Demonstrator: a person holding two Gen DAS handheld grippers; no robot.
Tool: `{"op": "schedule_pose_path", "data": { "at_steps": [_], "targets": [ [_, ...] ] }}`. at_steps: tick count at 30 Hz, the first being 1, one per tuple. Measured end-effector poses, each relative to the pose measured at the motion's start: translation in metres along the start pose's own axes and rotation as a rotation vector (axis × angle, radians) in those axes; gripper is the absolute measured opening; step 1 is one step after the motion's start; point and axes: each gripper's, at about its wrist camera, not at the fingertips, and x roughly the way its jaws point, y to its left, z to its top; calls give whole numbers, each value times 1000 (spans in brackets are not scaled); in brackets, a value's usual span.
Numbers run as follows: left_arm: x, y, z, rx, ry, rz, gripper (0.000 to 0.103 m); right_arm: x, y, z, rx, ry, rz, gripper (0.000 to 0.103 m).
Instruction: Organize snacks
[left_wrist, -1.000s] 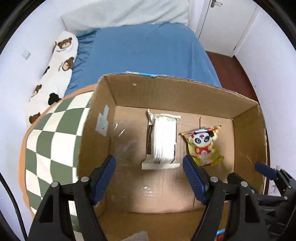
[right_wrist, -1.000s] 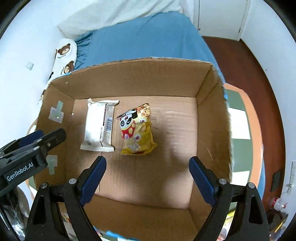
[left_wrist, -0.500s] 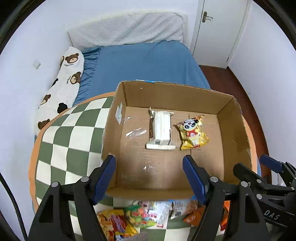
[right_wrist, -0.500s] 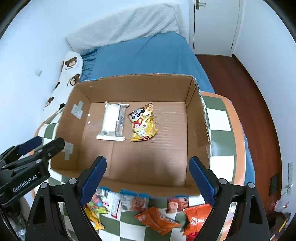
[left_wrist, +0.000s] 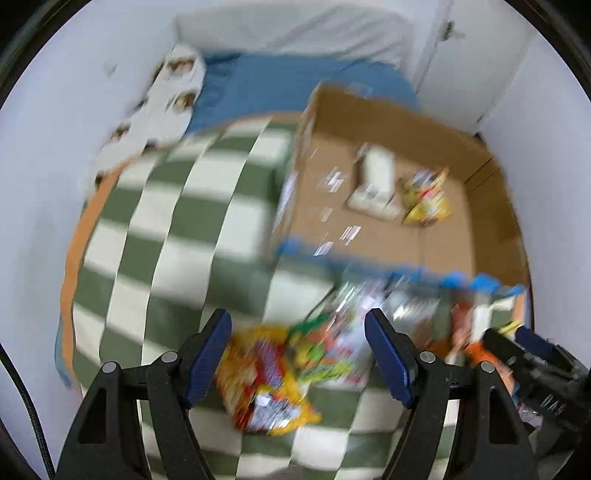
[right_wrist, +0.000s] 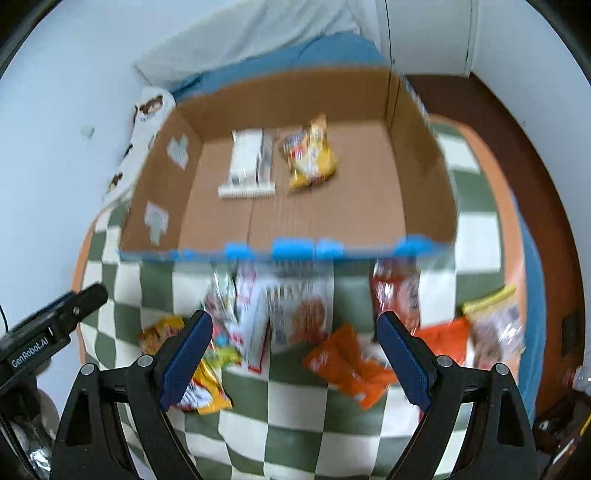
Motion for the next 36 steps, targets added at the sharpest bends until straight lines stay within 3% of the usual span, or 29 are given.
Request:
{"op": "schedule_pose_path", "data": {
  "at_steps": [6,12,19,23,29,36],
  "targets": [
    [68,42,-57,-97,204,46,73,45,-15,-34,-4,100,-25,93],
    [117,56,-83,-160,325,71,73,85,-20,-56,-105,171,-119,93],
    [137,43,-86,-172,366,30,76,129,-10,-76,-258,231,-258,93],
    [148,31,-81,-151,390,59,81,149,-17,-81,-264,257,-306,89],
    [153,25,-79,-148,369,55,84,154,-48,-79,-104,301,-222,66],
    [142,24,-94,-87,293,60,82,149,-91,-95,87,406,-58,60]
  ]
}}
